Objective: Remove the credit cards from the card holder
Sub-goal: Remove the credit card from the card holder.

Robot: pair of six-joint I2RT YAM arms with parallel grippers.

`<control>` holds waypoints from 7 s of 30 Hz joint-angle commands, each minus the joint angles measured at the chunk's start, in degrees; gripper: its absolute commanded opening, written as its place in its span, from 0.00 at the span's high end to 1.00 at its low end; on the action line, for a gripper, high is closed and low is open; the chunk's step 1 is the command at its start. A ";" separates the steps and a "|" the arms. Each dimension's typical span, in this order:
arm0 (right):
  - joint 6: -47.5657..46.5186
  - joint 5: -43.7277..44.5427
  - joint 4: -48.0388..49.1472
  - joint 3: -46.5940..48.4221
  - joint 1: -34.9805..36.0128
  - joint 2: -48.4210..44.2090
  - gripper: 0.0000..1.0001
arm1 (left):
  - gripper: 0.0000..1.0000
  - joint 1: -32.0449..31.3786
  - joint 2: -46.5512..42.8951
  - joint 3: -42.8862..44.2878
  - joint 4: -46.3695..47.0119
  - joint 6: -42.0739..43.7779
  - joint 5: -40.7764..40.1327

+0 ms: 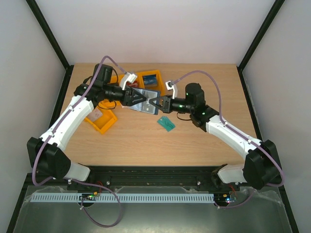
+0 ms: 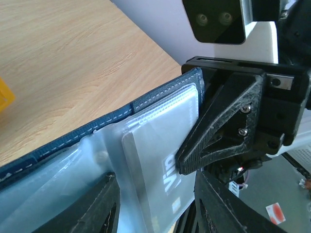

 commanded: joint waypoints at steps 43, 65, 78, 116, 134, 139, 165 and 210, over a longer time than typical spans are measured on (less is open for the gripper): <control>-10.94 -10.59 1.79 3.05 0.27 -5.87 0.98 | 0.01 10.24 -3.12 6.59 -15.74 20.80 -0.38; -12.68 -13.55 2.15 3.25 0.26 -5.90 0.96 | 0.84 6.87 -1.63 2.36 -18.55 27.19 21.93; -16.66 -7.85 -0.29 -1.80 -4.04 -9.67 0.52 | 0.98 8.02 -2.23 10.12 -26.05 34.15 17.10; -18.71 -10.95 -3.57 0.81 -2.86 -6.89 0.32 | 0.98 5.98 -1.40 13.57 -28.63 35.98 14.41; -24.70 -5.30 -11.39 1.55 -2.58 -7.05 0.34 | 0.98 5.84 -1.50 13.96 -29.41 36.84 14.63; -23.14 -6.61 -9.93 1.78 -2.56 -6.77 0.34 | 0.98 5.87 -1.36 14.34 -29.41 36.79 14.59; -13.88 -6.32 1.08 0.95 0.44 -5.99 0.26 | 0.98 2.93 -1.28 10.22 -23.62 30.39 10.63; -0.89 -5.34 -11.25 7.96 2.21 -0.06 0.98 | 0.35 5.21 -1.14 -4.07 -8.87 20.65 11.81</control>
